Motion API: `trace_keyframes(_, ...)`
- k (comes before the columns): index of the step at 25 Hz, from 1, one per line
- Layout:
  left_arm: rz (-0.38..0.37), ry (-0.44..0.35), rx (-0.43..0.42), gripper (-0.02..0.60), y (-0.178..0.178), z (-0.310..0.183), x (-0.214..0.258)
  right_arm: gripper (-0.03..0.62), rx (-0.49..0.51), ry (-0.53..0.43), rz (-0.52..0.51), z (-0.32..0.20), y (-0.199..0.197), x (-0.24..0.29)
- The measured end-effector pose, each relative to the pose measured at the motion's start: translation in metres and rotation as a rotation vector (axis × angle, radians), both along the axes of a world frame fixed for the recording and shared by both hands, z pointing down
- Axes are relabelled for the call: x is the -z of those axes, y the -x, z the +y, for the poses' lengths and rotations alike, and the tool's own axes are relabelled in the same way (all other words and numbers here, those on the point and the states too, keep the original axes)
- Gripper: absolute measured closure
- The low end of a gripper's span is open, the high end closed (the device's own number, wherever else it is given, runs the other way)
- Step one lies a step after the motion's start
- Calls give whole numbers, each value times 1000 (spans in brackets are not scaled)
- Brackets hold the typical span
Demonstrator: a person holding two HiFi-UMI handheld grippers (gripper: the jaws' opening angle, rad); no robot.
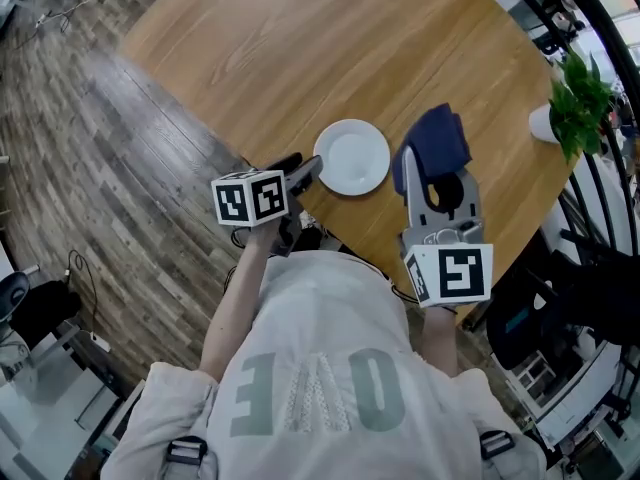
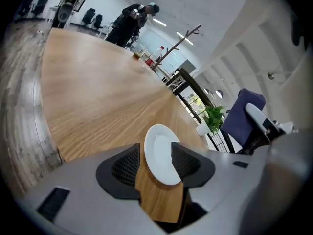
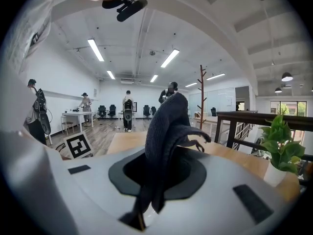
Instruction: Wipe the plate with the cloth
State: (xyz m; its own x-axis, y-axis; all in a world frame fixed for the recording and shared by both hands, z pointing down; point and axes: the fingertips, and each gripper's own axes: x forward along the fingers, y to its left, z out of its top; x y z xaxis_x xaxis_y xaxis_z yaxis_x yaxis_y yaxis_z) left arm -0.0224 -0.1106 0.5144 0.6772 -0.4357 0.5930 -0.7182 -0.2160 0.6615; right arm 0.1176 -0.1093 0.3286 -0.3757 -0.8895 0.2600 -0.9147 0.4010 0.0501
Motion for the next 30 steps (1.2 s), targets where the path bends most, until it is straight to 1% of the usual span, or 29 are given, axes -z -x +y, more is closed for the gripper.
trace_keyframes(2,16,34,6,382,-3,5,-7,537,8,4,1,-1,1,-2)
trace_keyframes(4,-8,48,-14,382,-5,10,-17,537,18,9,14,-1,2,-4)
trace_keyframes(6,-20,59,-24,388,-6,15,-23,537,31,3,49,-1,5,-6)
trace_keyframes(8,-4,71,-20,388,-9,16,-24,537,38,-3,69,-1,9,-5)
trace_keyframes(11,21,93,-20,390,-13,15,-25,537,44,2,53,-1,13,-7)
trace_keyframes(14,28,109,-11,425,-12,14,-26,537,47,8,58,1,16,-8)
trace_keyframes(19,-11,117,-20,517,-8,15,-33,537,47,17,72,2,14,-12)
trace_keyframes(23,-15,120,-28,524,-10,14,-34,537,51,34,105,2,12,-18)
trace_keyframes(25,-18,124,-29,532,-10,14,-35,537,63,54,151,0,10,-25)
trace_keyframes(27,-14,127,-25,537,-10,14,-35,537,90,91,228,-3,7,-39)
trace_keyframes(28,-10,127,-22,537,-10,14,-35,537,115,112,281,-6,6,-49)
trace_keyframes(30,-4,125,-22,538,-11,14,-35,537,193,164,422,-9,5,-76)
